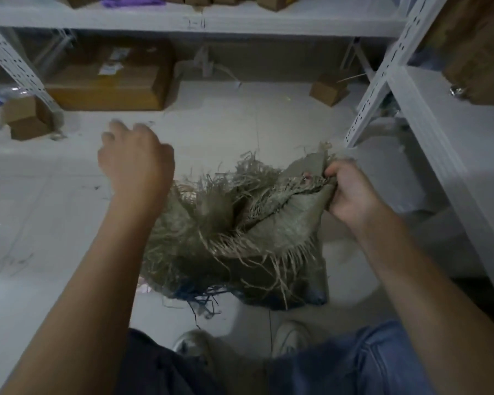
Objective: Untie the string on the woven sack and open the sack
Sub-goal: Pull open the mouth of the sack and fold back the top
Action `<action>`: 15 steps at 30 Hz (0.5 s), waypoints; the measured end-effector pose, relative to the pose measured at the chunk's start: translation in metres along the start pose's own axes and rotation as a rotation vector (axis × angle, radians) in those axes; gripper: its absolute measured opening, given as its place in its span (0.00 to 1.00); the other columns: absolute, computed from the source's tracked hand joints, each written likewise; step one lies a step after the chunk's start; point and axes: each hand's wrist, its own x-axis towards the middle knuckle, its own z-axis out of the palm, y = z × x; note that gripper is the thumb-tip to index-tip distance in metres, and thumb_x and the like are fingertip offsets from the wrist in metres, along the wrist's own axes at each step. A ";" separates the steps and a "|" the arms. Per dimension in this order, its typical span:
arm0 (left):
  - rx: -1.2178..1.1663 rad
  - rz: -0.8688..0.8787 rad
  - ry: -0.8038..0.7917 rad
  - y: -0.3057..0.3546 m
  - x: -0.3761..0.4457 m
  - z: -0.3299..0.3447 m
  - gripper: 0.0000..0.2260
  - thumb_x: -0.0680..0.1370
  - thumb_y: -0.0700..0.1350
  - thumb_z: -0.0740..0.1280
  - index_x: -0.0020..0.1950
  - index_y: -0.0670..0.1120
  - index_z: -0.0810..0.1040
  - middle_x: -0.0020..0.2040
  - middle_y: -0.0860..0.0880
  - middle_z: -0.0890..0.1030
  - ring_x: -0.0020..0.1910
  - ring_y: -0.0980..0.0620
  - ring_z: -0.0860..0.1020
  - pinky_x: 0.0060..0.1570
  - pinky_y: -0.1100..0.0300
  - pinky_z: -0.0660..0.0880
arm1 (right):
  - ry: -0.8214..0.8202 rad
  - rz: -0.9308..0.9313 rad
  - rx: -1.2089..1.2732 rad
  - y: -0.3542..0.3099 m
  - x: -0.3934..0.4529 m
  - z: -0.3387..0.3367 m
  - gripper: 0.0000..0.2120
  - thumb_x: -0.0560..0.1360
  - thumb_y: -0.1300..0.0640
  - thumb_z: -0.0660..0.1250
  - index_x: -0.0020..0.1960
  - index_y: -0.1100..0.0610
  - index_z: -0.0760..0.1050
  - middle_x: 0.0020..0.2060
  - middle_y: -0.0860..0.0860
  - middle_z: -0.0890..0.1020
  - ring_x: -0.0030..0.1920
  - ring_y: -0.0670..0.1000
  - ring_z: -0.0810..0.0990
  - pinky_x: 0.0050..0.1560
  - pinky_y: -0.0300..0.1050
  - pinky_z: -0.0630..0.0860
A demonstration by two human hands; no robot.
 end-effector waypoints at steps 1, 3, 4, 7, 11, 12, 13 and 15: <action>-0.108 0.077 0.072 0.004 -0.005 -0.004 0.11 0.77 0.43 0.62 0.54 0.37 0.76 0.58 0.37 0.74 0.55 0.37 0.74 0.49 0.46 0.72 | 0.007 0.003 -0.048 0.002 0.000 0.001 0.15 0.73 0.65 0.52 0.55 0.62 0.73 0.43 0.59 0.81 0.37 0.55 0.80 0.38 0.46 0.79; -0.357 0.306 -0.002 0.024 -0.027 -0.007 0.09 0.76 0.46 0.64 0.50 0.42 0.78 0.50 0.43 0.78 0.48 0.42 0.77 0.45 0.51 0.74 | 0.012 0.002 -0.109 0.003 -0.003 0.004 0.13 0.72 0.64 0.53 0.51 0.60 0.74 0.47 0.59 0.78 0.40 0.56 0.79 0.40 0.46 0.78; -0.428 0.411 -0.169 0.036 -0.039 -0.005 0.09 0.76 0.47 0.65 0.48 0.42 0.79 0.45 0.45 0.80 0.44 0.45 0.78 0.44 0.54 0.75 | 0.005 -0.001 -0.112 0.002 -0.004 0.004 0.12 0.72 0.64 0.53 0.50 0.60 0.74 0.47 0.59 0.79 0.42 0.56 0.79 0.42 0.46 0.78; -0.304 0.617 -0.722 0.061 -0.066 0.027 0.11 0.77 0.46 0.64 0.51 0.41 0.81 0.47 0.43 0.84 0.45 0.46 0.81 0.48 0.56 0.78 | -0.036 -0.005 -0.083 0.000 -0.004 0.003 0.14 0.73 0.64 0.53 0.54 0.62 0.74 0.48 0.60 0.79 0.45 0.57 0.80 0.44 0.46 0.79; -0.092 0.501 -0.666 0.059 -0.070 0.070 0.28 0.73 0.50 0.69 0.68 0.39 0.65 0.66 0.40 0.68 0.65 0.40 0.69 0.62 0.47 0.71 | -0.015 0.022 -0.091 -0.003 -0.003 -0.004 0.13 0.74 0.64 0.54 0.54 0.62 0.73 0.49 0.61 0.79 0.39 0.56 0.79 0.38 0.44 0.79; -0.098 0.465 -0.600 0.056 -0.069 0.077 0.34 0.71 0.53 0.72 0.68 0.38 0.62 0.67 0.39 0.65 0.67 0.39 0.66 0.63 0.45 0.70 | -0.011 0.036 -0.086 -0.004 -0.002 -0.006 0.13 0.74 0.64 0.54 0.54 0.62 0.73 0.49 0.61 0.78 0.39 0.56 0.79 0.38 0.44 0.79; -0.118 0.451 -0.555 0.054 -0.068 0.080 0.38 0.68 0.56 0.73 0.68 0.38 0.60 0.66 0.40 0.64 0.67 0.39 0.65 0.63 0.44 0.70 | -0.010 0.055 -0.091 -0.005 -0.001 -0.008 0.12 0.74 0.63 0.54 0.53 0.61 0.72 0.49 0.61 0.78 0.39 0.56 0.79 0.38 0.43 0.79; -0.144 0.453 -0.472 0.052 -0.067 0.089 0.42 0.64 0.60 0.75 0.67 0.38 0.60 0.65 0.41 0.65 0.65 0.40 0.66 0.63 0.46 0.70 | -0.043 0.111 -0.132 -0.006 -0.001 -0.010 0.11 0.75 0.63 0.53 0.51 0.61 0.72 0.43 0.60 0.78 0.38 0.55 0.78 0.35 0.41 0.79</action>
